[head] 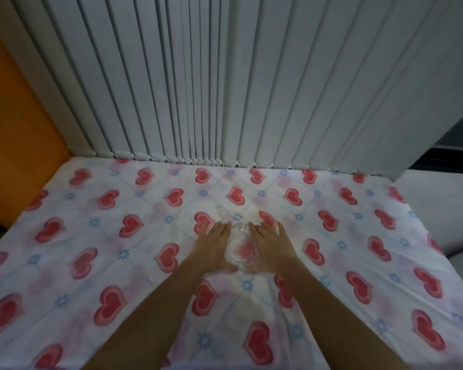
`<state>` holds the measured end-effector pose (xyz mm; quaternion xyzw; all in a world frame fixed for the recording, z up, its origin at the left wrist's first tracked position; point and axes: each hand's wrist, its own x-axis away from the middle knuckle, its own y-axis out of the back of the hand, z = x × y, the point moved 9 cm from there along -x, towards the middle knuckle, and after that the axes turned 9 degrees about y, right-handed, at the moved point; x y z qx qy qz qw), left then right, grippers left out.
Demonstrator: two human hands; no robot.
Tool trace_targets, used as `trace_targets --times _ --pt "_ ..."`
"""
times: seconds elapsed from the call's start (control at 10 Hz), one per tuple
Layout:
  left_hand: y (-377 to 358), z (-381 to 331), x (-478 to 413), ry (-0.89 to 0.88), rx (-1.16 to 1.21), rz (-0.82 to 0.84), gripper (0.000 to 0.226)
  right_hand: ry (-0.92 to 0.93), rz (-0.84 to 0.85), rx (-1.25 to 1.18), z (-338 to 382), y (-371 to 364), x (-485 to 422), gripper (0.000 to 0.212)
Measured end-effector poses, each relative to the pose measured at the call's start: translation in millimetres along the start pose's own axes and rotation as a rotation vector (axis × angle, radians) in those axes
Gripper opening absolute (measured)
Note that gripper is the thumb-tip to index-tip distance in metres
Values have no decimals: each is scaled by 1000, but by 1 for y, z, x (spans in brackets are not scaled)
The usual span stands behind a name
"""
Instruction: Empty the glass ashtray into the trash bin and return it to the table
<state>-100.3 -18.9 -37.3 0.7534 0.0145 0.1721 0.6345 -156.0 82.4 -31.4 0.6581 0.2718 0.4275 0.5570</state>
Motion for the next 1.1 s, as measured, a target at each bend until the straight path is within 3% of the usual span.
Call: trace_targets --times 0.5,0.7,0.8,0.9,1.0,1.1 --pt "-41 11 -18 0 31 108 115 -24 93 -200 -10 -39 -18 128" --pt "-45 14 -14 -9 -86 128 120 -9 151 -295 -10 -47 -18 130" --pt "-45 12 -8 -20 -77 131 131 6 211 -373 -10 -45 -17 129" --pt "-38 20 -1 2 -106 117 134 4 237 -402 -10 -26 -12 113" --pt "-2 28 -3 49 -105 100 120 -48 157 -346 -20 8 -16 87" --pt "46 29 -18 90 -108 -1 77 -84 35 -254 -29 48 -23 72"
